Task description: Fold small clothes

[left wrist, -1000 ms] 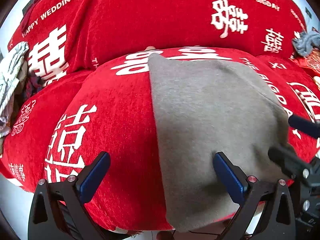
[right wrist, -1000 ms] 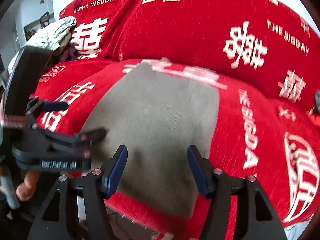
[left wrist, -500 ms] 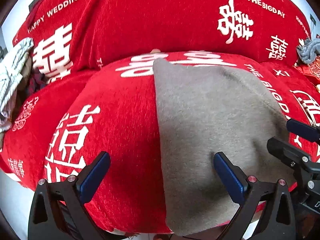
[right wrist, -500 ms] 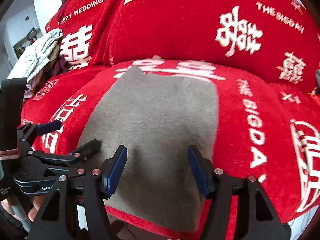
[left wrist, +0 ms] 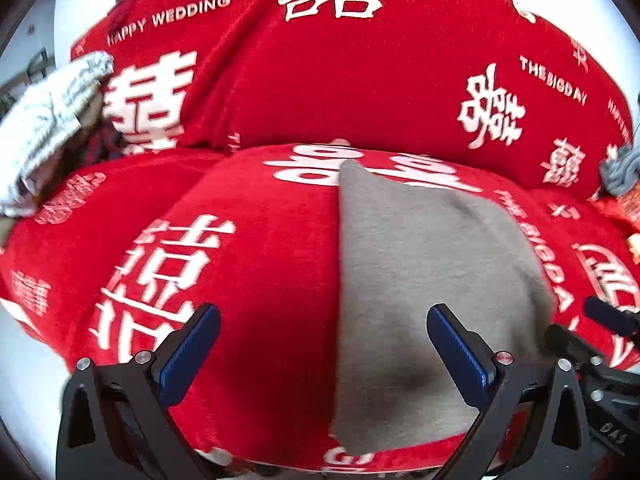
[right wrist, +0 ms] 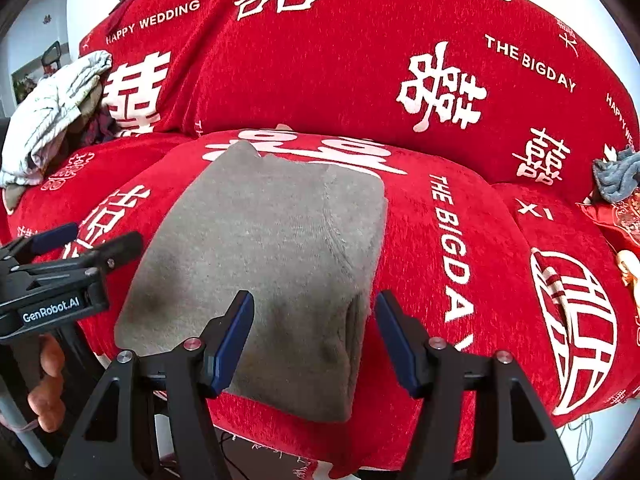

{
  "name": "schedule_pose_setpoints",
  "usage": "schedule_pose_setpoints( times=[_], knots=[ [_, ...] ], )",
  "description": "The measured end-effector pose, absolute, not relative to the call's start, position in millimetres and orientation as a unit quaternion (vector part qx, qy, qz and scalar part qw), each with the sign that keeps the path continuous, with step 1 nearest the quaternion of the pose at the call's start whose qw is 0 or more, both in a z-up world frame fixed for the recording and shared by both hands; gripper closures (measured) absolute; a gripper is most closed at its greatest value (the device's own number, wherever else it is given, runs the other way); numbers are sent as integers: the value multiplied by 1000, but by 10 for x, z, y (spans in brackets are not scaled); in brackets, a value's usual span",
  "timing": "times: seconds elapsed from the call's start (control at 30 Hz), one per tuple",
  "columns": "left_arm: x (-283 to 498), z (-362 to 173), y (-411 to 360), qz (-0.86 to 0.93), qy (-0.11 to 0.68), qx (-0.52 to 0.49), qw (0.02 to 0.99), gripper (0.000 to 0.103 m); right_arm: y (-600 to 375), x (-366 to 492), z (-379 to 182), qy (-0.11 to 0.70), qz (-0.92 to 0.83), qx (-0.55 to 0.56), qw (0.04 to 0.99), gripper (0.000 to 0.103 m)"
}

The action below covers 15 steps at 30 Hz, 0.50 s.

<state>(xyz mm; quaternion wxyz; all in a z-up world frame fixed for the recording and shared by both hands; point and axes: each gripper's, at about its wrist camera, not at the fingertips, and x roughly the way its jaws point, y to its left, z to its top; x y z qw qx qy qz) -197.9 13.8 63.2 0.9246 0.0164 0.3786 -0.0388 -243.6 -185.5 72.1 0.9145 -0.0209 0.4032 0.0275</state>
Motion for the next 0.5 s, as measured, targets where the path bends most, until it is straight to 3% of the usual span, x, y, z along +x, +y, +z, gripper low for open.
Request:
schedule_pose_setpoints(
  times=[0.5],
  knots=[
    [-2014,646,117,-46,389,32,919,0,-1764,-2465,674,410,38,-33,911,36]
  ],
)
